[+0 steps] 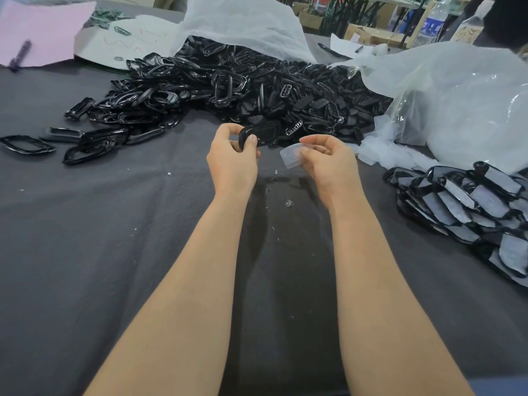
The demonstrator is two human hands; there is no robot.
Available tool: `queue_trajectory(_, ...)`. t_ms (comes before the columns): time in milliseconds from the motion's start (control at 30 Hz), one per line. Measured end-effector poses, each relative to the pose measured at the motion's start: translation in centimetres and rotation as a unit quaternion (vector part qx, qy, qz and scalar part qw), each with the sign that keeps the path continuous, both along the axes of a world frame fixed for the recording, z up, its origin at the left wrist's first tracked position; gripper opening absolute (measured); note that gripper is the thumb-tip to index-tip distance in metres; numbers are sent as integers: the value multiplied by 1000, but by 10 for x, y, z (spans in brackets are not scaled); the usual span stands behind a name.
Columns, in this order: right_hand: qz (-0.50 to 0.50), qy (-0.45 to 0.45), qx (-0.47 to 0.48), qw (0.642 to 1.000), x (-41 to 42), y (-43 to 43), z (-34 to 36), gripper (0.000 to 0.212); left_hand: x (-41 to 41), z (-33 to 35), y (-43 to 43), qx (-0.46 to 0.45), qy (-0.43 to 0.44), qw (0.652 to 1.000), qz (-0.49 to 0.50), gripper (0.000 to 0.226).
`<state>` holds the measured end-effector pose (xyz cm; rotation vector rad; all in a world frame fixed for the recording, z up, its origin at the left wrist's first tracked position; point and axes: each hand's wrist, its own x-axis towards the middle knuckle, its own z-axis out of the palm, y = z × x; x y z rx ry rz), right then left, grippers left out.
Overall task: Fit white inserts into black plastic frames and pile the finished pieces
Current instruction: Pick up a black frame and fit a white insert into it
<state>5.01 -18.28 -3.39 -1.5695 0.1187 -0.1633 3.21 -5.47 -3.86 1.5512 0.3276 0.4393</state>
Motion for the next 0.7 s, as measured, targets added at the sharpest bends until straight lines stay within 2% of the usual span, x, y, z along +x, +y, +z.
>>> queue_trajectory(167, -48, -37, -40, 997, -2, -3, 1, 22, 0, -1, -1, -3, -6, 1000, -1, 27)
queue_trajectory(300, -26, -24, 165, 986, -3, 1, 12, 14, 1, -1, -2, 8, -13, 1000, -11, 26)
queue_trajectory(367, 10, -22, 196, 980, -4, 6, 13, 13, 1, -1, -2, 21, -19, 999, -18, 25)
queue_trajectory(533, 1, -36, 42, 998, -4, 22, 5, 17, -1, -1, -6, 31, -32, 997, -60, 21)
queue_trajectory(700, -61, -79, 13, 995, -4, 28, 0, 19, -1, 0, -8, 38, -37, 995, -83, 17)
